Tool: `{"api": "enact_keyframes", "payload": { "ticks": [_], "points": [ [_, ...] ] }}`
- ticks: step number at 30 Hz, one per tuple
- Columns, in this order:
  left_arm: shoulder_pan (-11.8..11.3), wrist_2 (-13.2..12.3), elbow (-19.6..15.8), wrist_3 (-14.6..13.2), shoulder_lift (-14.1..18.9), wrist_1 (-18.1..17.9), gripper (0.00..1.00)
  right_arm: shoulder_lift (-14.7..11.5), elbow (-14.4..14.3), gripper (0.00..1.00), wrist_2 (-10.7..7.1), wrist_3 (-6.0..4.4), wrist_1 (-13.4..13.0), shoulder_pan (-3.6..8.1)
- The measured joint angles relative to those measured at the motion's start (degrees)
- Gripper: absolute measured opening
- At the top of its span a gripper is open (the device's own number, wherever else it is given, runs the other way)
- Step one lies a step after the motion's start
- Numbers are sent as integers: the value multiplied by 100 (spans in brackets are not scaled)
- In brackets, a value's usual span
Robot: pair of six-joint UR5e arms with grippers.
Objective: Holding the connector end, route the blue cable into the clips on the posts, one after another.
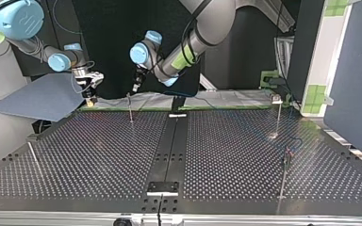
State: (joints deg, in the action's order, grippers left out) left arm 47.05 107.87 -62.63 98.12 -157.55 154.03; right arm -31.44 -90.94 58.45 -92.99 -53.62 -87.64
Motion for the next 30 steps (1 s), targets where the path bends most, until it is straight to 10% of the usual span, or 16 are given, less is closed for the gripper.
{"api": "enact_keyframes", "payload": {
  "ticks": [11, 30],
  "points": [
    [2, 92, 1, 4, -6, -465, 100, 1, 0, 0, 0, -27, -1, 5],
    [0, 215, 0, 5, -7, -176, 100, 9, 0, 0, 2, -70, 9, 12]
  ]
}}
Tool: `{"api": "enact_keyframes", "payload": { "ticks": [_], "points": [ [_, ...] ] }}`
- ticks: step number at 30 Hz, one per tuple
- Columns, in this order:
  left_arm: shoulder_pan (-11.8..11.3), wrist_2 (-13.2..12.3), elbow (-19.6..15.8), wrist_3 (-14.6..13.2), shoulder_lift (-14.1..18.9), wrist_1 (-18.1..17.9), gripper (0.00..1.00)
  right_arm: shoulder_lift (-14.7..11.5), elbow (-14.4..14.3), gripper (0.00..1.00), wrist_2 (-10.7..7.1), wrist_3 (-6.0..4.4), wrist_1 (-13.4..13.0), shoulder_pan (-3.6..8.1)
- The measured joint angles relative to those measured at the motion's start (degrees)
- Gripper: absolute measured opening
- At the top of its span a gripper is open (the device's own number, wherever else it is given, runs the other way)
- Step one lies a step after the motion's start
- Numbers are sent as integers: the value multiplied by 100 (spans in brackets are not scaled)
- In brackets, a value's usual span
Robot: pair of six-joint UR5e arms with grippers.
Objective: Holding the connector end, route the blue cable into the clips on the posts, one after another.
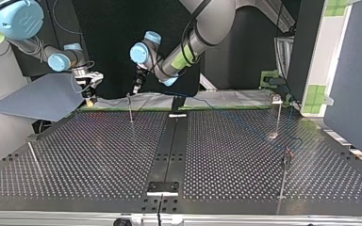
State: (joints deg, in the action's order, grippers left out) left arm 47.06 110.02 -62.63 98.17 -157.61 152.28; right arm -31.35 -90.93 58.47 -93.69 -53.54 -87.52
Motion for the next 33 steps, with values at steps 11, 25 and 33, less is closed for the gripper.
{"api": "enact_keyframes", "payload": {
  "ticks": [11, 25, 33],
  "points": [
    [13, 14, 0, 4, 0, 62, 100, 9, 0, 0, 0, -16, -6, 2],
    [62, 159, -98, -6, 72, 434, 100, 18, -1, 0, -2, -37, 4, 3],
    [84, 147, -534, -7, 495, 96, 100, 18, -1, 0, -2, -38, 9, 10]
  ]
}}
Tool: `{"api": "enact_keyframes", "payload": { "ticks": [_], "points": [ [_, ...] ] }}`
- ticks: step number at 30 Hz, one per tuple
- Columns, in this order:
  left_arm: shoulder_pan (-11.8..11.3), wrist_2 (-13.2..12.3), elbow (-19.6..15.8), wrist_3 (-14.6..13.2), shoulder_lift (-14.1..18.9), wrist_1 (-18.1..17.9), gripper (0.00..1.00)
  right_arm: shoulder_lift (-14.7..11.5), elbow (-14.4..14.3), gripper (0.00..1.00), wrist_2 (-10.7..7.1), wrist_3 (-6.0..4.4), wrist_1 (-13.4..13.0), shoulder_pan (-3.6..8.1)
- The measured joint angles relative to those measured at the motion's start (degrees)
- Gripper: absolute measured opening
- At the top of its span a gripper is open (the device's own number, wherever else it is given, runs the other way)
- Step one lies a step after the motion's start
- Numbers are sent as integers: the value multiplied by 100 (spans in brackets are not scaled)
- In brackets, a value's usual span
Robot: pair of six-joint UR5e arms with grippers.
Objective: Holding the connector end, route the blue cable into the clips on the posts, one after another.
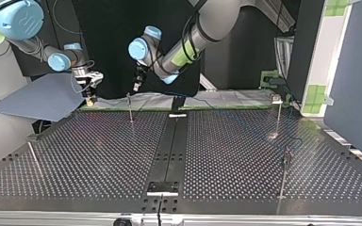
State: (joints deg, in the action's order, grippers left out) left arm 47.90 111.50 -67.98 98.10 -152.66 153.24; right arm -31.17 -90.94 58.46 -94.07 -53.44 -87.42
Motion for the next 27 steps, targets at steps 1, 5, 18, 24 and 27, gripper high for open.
{"api": "enact_keyframes", "payload": {
  "ticks": [1, 5, 18, 24, 27],
  "points": [
    [-3, 13, -47, 2, 45, -47, 100, 0, 0, 0, 0, -2, -1, 0],
    [-42, 69, -251, 22, 248, -249, 100, 0, 1, 0, 0, -17, -11, 1],
    [-80, 36, -1019, 583, 1017, -1010, 100, 7, 1, 0, 3, -84, -34, 1],
    [-32, 28, -1364, 634, 1362, -1066, 100, 11, 1, 0, 7, -90, -36, 1],
    [-28, 37, -1539, 651, 1536, -1062, 100, 14, 1, 0, 7, -97, -41, 2]
  ]
}}
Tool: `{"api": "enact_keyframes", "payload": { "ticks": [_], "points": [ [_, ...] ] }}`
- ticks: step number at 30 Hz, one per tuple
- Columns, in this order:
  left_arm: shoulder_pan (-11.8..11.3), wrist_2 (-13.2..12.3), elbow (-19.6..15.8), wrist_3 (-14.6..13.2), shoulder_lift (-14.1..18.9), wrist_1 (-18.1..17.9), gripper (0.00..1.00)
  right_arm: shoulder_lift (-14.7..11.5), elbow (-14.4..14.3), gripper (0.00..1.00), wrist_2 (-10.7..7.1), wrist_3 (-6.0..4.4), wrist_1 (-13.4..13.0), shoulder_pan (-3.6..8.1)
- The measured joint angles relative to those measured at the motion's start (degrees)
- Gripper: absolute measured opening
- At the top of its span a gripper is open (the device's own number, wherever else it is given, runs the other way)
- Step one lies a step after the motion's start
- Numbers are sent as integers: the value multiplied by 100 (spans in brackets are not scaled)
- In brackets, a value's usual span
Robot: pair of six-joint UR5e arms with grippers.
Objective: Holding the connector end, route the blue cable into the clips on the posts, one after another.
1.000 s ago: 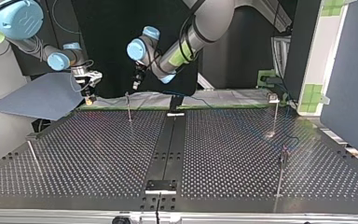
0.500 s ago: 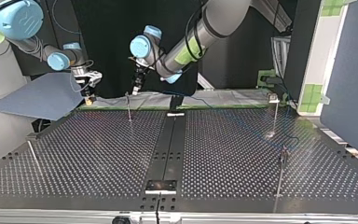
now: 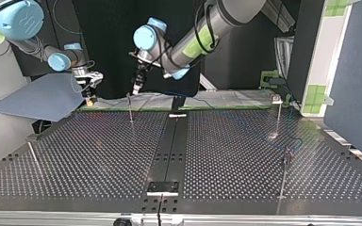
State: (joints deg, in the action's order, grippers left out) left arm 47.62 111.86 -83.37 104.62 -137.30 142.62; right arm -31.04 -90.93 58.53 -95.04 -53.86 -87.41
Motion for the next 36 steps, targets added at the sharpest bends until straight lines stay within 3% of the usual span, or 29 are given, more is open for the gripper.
{"api": "enact_keyframes", "payload": {
  "ticks": [36],
  "points": [
    [-44, 21, -2029, 105, 2030, 288, 100, 14, 0, 0, -7, -33, -38, 17]
  ]
}}
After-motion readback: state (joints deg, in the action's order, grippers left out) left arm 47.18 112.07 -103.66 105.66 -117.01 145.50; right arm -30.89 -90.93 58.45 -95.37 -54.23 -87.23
